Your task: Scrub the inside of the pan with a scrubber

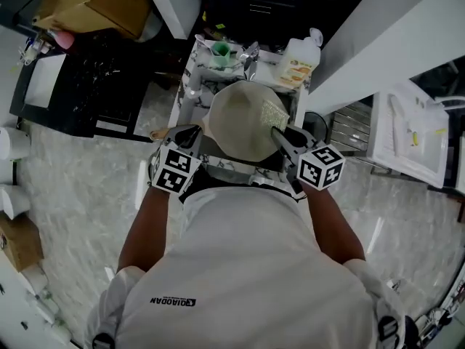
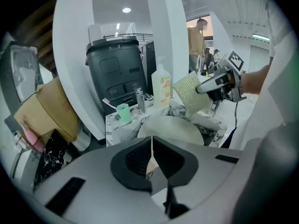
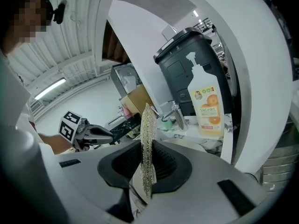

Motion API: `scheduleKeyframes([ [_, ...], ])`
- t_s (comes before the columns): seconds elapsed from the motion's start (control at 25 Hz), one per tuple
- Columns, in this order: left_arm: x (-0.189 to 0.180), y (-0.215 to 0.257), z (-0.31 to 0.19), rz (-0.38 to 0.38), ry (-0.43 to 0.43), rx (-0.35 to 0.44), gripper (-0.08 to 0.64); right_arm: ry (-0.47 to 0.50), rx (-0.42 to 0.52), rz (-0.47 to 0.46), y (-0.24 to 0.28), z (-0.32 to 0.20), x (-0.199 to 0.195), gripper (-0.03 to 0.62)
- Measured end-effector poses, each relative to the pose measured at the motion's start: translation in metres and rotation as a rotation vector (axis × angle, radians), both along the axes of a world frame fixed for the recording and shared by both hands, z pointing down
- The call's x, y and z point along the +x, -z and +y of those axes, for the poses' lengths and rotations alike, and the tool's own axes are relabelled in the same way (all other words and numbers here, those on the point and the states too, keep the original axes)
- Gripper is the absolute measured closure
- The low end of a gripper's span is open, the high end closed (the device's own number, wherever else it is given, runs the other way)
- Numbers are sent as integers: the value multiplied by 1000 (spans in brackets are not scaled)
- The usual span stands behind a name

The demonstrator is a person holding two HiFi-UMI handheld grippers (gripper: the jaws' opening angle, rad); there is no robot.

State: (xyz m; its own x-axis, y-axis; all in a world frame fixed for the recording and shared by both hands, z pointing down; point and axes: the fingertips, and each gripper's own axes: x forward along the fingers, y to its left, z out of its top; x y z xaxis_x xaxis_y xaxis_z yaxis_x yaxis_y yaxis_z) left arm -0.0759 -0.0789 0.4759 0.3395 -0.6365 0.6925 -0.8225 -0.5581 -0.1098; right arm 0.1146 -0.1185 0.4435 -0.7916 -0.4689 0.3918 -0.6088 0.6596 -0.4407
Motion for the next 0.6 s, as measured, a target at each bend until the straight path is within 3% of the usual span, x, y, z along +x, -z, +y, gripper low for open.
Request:
scheduleKeyframes([
  [0.4, -29, -49, -30, -136, -359, -128, 532, -208, -58, 47, -30, -24, -29, 512],
  [0.6, -36, -77, -29, -187, -509, -234, 419, -260, -79, 77, -43, -28, -41, 512],
])
